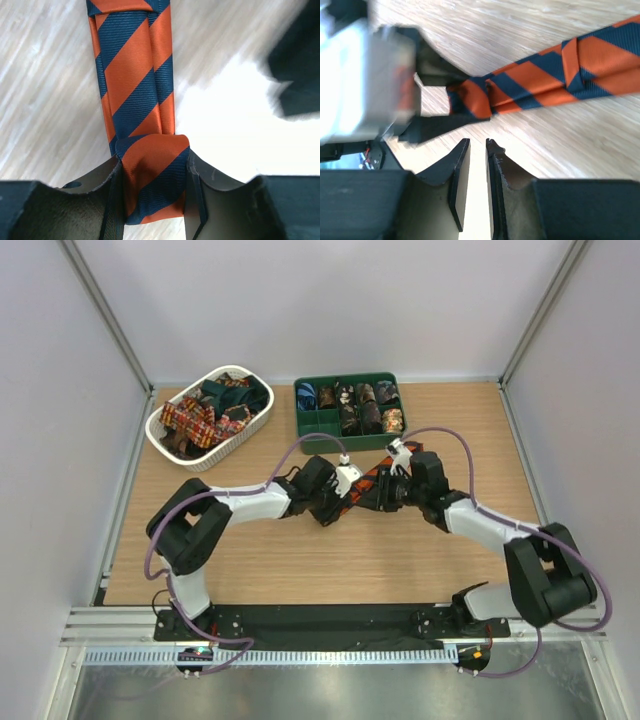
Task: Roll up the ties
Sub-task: Roll the tie
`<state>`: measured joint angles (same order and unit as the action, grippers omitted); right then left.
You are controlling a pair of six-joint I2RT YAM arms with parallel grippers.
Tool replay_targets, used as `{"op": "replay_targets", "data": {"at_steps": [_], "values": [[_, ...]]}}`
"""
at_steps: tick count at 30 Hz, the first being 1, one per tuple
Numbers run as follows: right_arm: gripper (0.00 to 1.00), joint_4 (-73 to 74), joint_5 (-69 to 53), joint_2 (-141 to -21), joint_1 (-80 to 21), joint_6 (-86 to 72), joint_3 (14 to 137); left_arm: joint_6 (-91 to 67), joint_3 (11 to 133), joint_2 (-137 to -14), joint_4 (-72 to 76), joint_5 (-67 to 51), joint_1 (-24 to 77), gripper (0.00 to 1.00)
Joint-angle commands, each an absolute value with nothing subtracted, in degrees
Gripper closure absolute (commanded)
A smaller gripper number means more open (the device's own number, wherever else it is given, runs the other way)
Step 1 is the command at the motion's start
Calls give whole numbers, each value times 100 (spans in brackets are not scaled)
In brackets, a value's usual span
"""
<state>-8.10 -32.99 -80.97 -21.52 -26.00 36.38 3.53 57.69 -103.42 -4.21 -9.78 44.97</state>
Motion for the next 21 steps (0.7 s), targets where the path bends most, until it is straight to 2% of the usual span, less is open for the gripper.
{"op": "replay_targets", "data": {"at_steps": [1, 9, 13, 17, 21], "values": [[73, -923, -2708, -7393, -2162, -2514, 3332, 35, 6028, -10871, -1650, -686, 4474, 81], [73, -1239, -2663, -6197, -2390, -2250, 2778, -343, 6678, -11434, -2311, -431, 4605, 82], [73, -1301, -2365, -5442, -2812, -1996, 2584, -448, 7022, -11750, -2802, -439, 4606, 83], [72, -1038, -1689, -5238, -3628, -1434, 2601, -440, 7163, -11917, -2970, -545, 4632, 84], [72, -722, -558, -5519, -4891, -889, 2890, -439, 7365, -12067, -3216, -589, 4632, 84]]}}
